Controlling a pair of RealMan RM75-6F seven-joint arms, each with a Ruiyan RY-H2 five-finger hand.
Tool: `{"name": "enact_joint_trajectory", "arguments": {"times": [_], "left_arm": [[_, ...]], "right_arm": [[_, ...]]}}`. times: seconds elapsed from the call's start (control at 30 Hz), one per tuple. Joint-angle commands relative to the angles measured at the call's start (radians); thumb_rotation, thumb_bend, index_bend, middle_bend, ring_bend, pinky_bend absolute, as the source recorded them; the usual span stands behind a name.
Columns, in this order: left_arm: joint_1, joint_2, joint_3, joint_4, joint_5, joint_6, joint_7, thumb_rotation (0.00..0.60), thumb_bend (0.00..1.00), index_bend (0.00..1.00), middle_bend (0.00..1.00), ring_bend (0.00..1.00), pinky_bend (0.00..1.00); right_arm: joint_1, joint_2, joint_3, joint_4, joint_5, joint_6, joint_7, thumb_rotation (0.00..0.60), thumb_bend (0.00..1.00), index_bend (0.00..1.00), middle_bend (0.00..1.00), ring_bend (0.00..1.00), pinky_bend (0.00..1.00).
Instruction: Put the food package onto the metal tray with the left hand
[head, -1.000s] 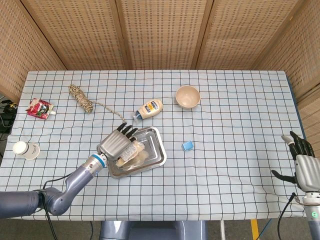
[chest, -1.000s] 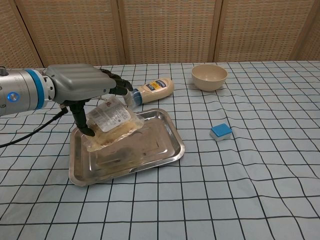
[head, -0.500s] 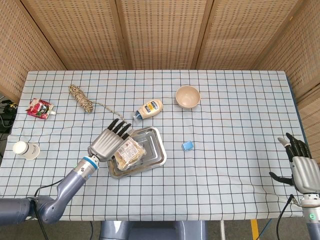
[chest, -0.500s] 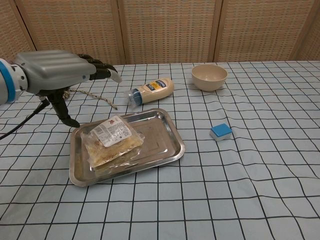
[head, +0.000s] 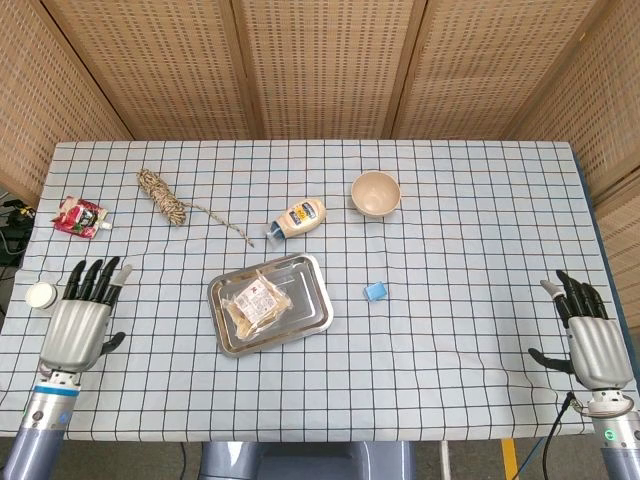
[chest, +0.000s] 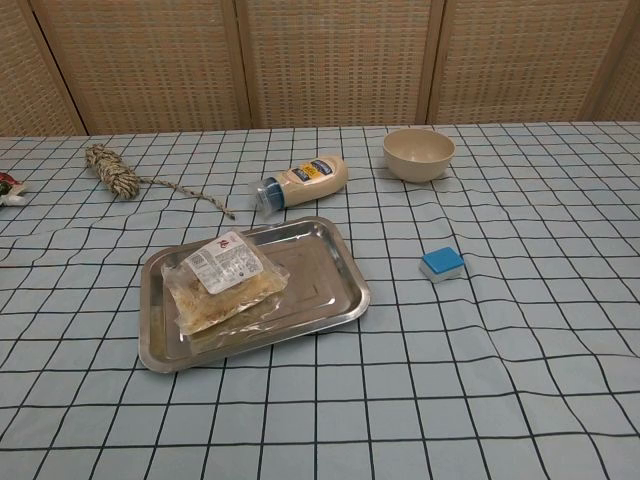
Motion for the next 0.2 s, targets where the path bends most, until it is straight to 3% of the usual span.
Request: {"name": "enact_joint_trajectory", "arguments": {"times": [0.03,0.2], "left_arm": [[0.107,0.018,0.035,0.064,0.027,0.07,-0.118,0.6,0.06,0.0,0.0,0.0,0.0],[0.172,0.008,0.022,0.115,0.041,0.105,-0.178,0.6,0.06,0.0,0.0,0.0,0.0]], "right_arm": [[0.002,-0.008,-0.009,-0.005,-0.012,0.0,-0.021,0.6,0.07,0.15,0.0,0.0,0.0],[0.001,-0.015,-0.016,-0.006,-0.024,0.006,-0.039,0.6,0.07,0.15,0.0,0.0,0.0]]}}
